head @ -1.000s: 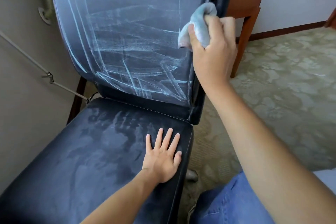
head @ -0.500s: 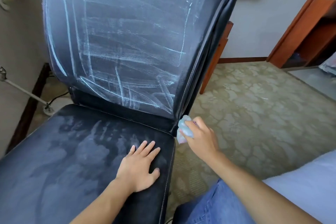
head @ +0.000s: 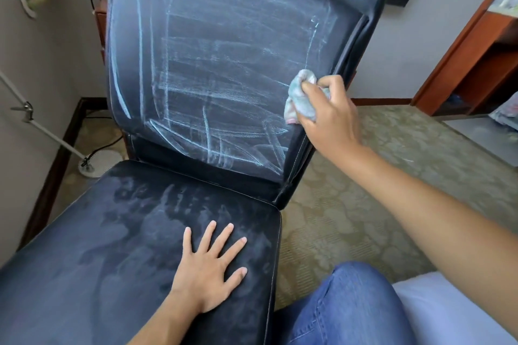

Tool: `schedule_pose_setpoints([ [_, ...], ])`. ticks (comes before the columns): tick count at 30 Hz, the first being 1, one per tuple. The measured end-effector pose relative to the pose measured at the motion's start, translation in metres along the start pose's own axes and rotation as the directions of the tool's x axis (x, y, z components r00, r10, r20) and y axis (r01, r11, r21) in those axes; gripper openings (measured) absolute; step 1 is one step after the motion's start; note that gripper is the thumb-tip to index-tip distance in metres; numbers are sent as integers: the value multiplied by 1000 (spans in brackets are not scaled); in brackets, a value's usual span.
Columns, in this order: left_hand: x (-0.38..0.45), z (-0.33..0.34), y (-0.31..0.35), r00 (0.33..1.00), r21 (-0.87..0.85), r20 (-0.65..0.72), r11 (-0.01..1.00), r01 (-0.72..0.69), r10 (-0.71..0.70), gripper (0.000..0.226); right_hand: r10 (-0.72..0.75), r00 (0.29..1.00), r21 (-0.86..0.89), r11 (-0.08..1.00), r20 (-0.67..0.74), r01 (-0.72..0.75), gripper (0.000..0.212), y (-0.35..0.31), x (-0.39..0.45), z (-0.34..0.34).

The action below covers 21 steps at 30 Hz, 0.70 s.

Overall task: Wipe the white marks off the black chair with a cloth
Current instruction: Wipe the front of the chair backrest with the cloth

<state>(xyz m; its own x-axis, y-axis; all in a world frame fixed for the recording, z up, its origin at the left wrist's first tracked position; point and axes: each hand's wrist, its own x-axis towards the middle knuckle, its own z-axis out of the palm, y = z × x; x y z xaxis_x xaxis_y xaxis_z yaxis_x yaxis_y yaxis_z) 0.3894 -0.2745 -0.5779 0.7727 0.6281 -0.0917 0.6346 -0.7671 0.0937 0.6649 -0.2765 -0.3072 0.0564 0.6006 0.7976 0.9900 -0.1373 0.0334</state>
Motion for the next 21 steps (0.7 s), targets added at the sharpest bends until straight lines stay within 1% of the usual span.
schedule_pose_setpoints([
  [3, 7, 2, 4, 998, -18, -18, 999, 52, -52, 65, -26, 998, -52, 998, -58, 23, 31, -6, -10, 23],
  [5, 13, 3, 6, 995, -39, -50, 995, 87, -89, 65, -85, 994, -74, 994, -70, 80, 28, -10, -30, 42],
  [7, 19, 5, 9, 989, -79, -35, 987, 139, -142, 66, -132, 991, -51, 990, 20, 133, 34, -15, -56, 66],
  [9, 26, 6, 12, 980, -125, -40, 974, 187, -194, 65, -157, 976, -4, 987, 151, 159, 46, -21, -76, 87],
  [11, 30, 5, 15, 970, -150, -83, 965, 216, -230, 63, -224, 930, 7, 973, 293, 232, 55, -26, -83, 103],
  [13, 34, 6, 16, 965, -146, -110, 964, 220, -237, 61, -312, 881, -32, 938, 355, 345, 52, -27, -76, 109],
  [15, 36, 7, 17, 962, -118, -126, 966, 228, -242, 65, -367, 872, -19, 919, 324, 394, 49, -26, -65, 111],
  [17, 37, -2, 17, 964, -106, -171, 977, 186, -202, 68, -380, 901, -31, 918, 208, 394, 42, -27, -51, 110],
  [19, 32, -16, -2, 978, -125, -175, 988, 94, -115, 68, -333, 942, -87, 938, 51, 336, 34, -33, -25, 108],
  [21, 19, -18, -40, 966, -65, -257, 998, 22, -38, 64, -243, 967, -147, 962, -81, 230, 29, -35, 8, 103],
])
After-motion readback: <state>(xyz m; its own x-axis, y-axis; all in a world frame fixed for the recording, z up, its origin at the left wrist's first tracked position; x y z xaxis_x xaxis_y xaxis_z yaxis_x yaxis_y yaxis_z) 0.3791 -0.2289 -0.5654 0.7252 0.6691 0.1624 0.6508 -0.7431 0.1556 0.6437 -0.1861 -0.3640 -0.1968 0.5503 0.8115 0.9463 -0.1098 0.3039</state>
